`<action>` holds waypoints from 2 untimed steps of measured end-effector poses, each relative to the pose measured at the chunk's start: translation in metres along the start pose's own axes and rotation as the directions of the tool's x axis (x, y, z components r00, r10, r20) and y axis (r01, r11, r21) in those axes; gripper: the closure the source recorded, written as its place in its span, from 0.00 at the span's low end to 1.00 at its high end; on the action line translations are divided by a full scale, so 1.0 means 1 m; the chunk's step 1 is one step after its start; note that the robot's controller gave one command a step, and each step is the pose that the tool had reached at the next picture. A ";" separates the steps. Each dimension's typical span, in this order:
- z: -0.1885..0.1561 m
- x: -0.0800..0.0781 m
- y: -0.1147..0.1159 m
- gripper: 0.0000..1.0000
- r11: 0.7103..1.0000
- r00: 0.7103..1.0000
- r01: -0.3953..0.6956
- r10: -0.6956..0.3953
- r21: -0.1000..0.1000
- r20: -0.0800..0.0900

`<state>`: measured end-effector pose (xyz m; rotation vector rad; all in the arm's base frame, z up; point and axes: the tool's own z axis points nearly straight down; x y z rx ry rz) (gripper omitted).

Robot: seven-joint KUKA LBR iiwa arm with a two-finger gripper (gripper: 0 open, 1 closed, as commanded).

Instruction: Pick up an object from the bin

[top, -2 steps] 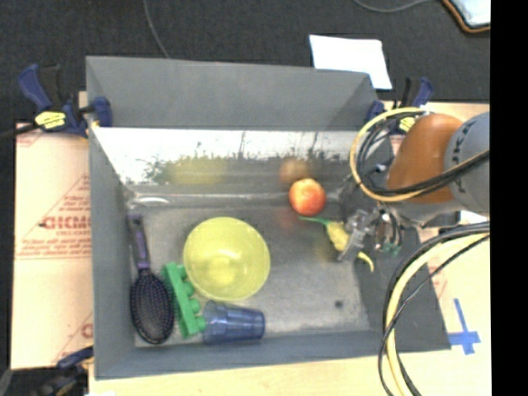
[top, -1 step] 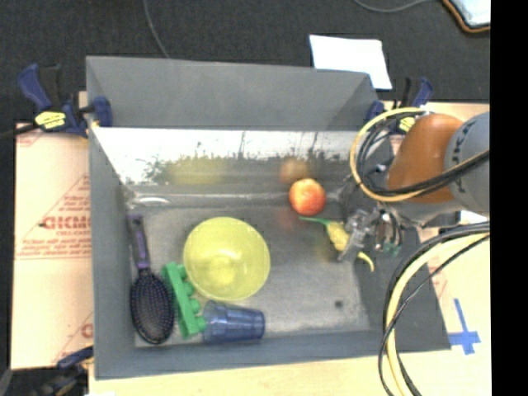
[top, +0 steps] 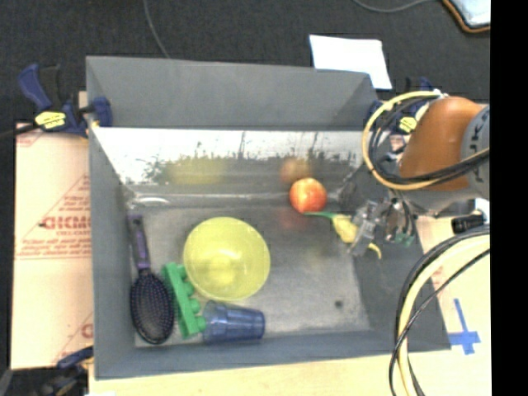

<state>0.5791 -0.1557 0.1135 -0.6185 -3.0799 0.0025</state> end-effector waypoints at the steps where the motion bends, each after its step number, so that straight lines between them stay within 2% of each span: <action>1: -0.031 -0.003 0.000 1.00 1.000 1.000 0.002 -0.002 -0.001 0.011; 2: -0.050 -0.002 0.000 1.00 1.000 1.000 0.004 -0.004 -0.001 0.005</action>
Offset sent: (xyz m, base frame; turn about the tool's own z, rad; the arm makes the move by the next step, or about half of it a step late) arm 0.0024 -0.0007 0.0766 -0.0019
